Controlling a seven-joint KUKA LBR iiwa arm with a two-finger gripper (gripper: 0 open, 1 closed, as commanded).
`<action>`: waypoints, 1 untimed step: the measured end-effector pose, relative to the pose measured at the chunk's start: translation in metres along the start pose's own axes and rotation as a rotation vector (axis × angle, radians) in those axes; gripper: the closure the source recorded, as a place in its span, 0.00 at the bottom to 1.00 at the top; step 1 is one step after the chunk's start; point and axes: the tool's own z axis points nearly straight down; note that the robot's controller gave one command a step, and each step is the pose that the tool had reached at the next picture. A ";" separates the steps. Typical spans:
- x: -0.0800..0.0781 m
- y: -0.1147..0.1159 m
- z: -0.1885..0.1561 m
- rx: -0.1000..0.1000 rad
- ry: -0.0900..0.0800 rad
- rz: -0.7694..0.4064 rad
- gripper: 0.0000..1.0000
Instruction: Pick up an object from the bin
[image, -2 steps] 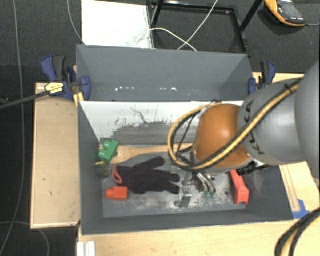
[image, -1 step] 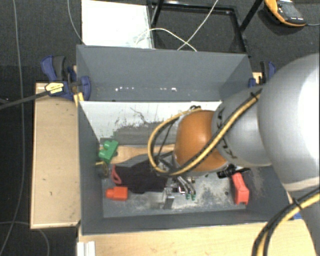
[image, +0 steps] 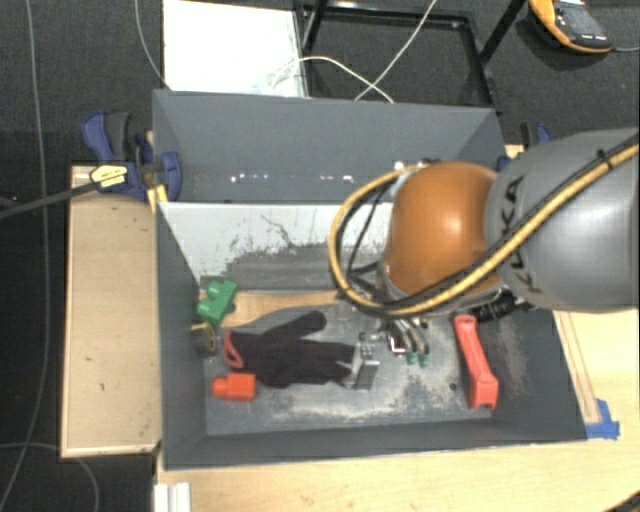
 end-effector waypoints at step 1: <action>-0.002 0.000 -0.084 -0.002 -0.006 -0.004 0.00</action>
Offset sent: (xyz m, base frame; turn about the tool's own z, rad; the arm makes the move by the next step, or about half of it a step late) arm 0.0041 0.0206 -0.0443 0.0269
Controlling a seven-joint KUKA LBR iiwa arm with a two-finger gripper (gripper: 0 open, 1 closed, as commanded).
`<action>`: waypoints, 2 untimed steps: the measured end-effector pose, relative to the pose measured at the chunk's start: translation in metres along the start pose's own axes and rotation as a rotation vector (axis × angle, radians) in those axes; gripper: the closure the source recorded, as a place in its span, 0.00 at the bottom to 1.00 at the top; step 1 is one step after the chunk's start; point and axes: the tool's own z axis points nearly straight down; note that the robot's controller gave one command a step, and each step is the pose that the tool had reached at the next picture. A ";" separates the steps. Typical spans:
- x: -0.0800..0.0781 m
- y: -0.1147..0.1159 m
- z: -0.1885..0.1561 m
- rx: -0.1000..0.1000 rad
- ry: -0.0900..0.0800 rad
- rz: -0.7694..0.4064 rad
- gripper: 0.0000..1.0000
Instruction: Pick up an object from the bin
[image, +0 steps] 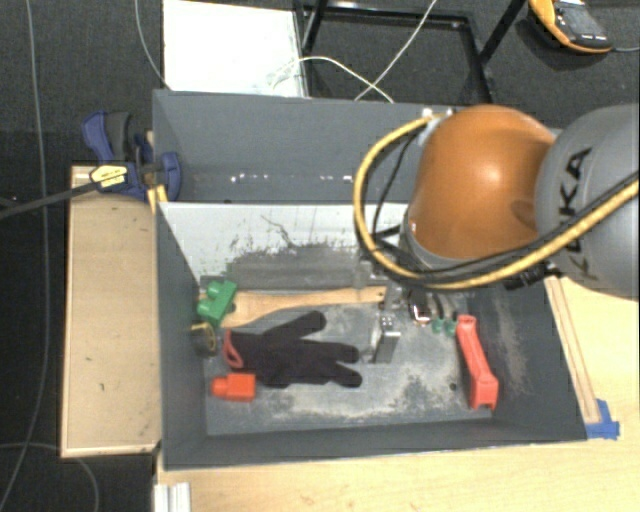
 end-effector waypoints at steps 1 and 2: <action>-0.001 0.016 0.101 -0.001 -0.003 0.023 0.00; 0.002 0.024 0.129 0.002 0.005 0.022 0.00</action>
Offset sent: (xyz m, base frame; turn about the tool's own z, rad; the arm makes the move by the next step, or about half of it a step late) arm 0.0017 0.0515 -0.0649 0.0211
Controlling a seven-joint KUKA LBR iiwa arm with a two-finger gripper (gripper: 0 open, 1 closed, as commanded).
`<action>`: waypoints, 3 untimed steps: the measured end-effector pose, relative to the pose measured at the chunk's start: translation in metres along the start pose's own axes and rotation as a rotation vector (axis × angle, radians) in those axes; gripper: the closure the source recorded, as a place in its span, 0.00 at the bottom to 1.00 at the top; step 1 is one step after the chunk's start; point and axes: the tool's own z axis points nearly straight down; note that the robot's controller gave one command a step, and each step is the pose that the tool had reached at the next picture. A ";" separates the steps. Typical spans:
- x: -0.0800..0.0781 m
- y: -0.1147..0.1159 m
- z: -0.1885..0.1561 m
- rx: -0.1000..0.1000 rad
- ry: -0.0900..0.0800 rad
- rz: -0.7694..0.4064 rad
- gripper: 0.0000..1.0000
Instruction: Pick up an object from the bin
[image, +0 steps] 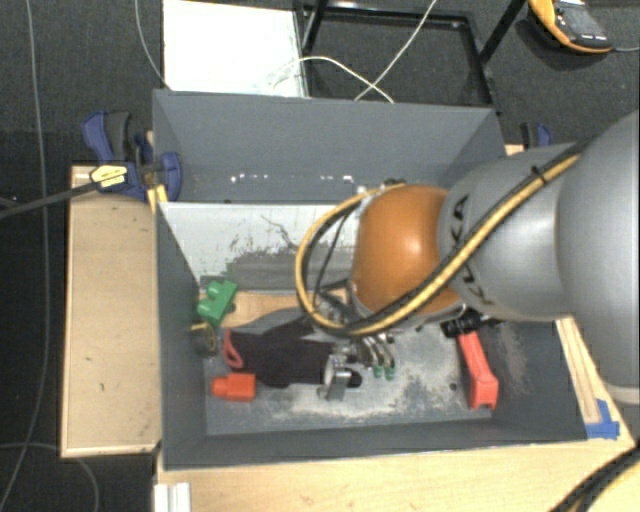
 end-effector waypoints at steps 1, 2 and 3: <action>-0.021 -0.002 0.002 -0.001 -0.007 -0.395 0.00; -0.011 -0.002 -0.118 -0.002 -0.004 -0.040 0.00; -0.012 0.001 0.059 -0.002 -0.001 -0.297 1.00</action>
Offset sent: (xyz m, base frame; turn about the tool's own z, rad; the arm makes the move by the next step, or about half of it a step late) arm 0.0080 -0.0030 0.1226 -0.0379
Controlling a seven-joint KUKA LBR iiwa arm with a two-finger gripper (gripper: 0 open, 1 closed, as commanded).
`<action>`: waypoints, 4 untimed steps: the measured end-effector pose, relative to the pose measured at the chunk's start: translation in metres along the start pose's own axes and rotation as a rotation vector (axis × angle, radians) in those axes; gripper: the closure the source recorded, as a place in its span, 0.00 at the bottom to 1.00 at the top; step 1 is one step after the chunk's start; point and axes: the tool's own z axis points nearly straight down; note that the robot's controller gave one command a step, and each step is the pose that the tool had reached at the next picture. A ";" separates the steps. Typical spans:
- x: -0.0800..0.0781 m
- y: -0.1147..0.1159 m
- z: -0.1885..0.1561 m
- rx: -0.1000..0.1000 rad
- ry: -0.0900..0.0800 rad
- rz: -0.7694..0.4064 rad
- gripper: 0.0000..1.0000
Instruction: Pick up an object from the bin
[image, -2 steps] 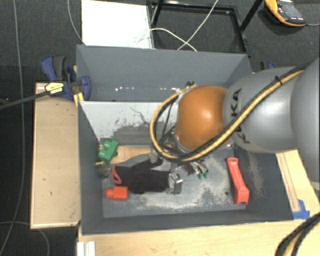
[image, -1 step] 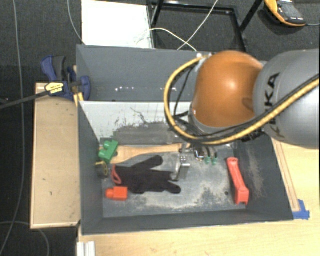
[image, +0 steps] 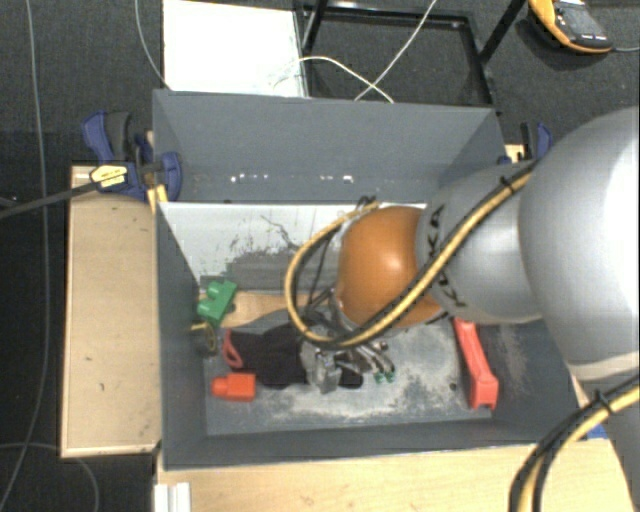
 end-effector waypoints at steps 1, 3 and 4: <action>0.001 0.000 0.009 0.000 0.005 -0.003 0.00; 0.004 0.012 -0.001 -0.002 0.004 -0.012 0.00; 0.005 -0.001 -0.004 0.000 0.001 0.000 0.00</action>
Offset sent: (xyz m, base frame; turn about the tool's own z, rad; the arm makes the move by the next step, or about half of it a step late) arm 0.0000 0.0000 0.0000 0.0000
